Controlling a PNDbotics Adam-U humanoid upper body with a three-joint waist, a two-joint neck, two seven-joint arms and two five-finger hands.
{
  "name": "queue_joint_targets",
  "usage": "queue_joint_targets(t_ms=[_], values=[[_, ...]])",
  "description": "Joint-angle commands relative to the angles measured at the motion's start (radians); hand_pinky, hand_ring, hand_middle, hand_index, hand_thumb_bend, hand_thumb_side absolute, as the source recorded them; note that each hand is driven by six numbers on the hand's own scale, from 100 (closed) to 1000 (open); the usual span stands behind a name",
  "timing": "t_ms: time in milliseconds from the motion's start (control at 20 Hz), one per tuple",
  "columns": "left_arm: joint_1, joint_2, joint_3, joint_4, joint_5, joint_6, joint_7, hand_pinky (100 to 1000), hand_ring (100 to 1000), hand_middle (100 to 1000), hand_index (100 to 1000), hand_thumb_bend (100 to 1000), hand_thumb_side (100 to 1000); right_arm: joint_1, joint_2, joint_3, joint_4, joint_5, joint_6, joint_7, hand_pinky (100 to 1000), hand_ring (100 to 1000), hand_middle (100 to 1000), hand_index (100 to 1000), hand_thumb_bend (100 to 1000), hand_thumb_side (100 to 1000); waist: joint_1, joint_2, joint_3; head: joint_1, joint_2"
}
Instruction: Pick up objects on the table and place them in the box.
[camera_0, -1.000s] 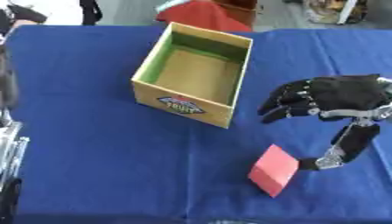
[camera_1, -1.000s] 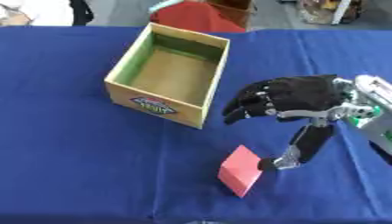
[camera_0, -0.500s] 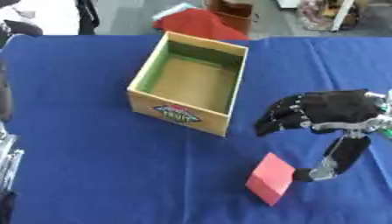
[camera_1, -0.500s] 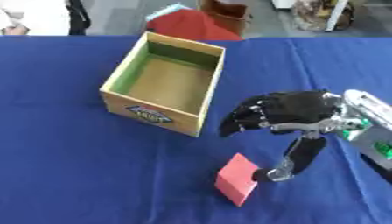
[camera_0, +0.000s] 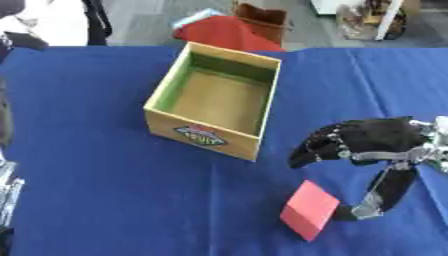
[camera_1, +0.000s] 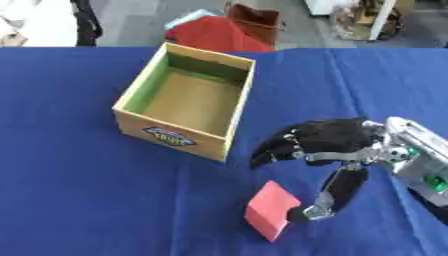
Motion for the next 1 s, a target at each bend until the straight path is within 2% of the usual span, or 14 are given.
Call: queue_joint_targets(t_ms=[50,350,1000], values=[[-0.007,0.026,-0.002,-0.017,0.004,-0.002,-0.006,556,781,797,843,100,881,-0.015,-0.029,-0.002,-0.002,-0.022,-0.139,0.157,830,845,850,943,380,723,0.000,-0.011,0.001,-0.003,-0.001],[-0.010,0.027,-0.002,-0.017,0.003,-0.003,-0.010,555,782,797,843,100,879,-0.017,-0.028,0.000,0.002,-0.036,-0.134,0.182,825,843,848,945,391,721,0.001,-0.005,0.000,-0.004,-0.001],[-0.013,0.028,-0.001,-0.017,0.002,-0.004,-0.017,554,783,798,844,100,875,-0.021,-0.023,0.024,0.031,-0.083,-0.123,0.256,781,830,834,989,350,678,0.004,0.011,0.004,-0.008,-0.006]])
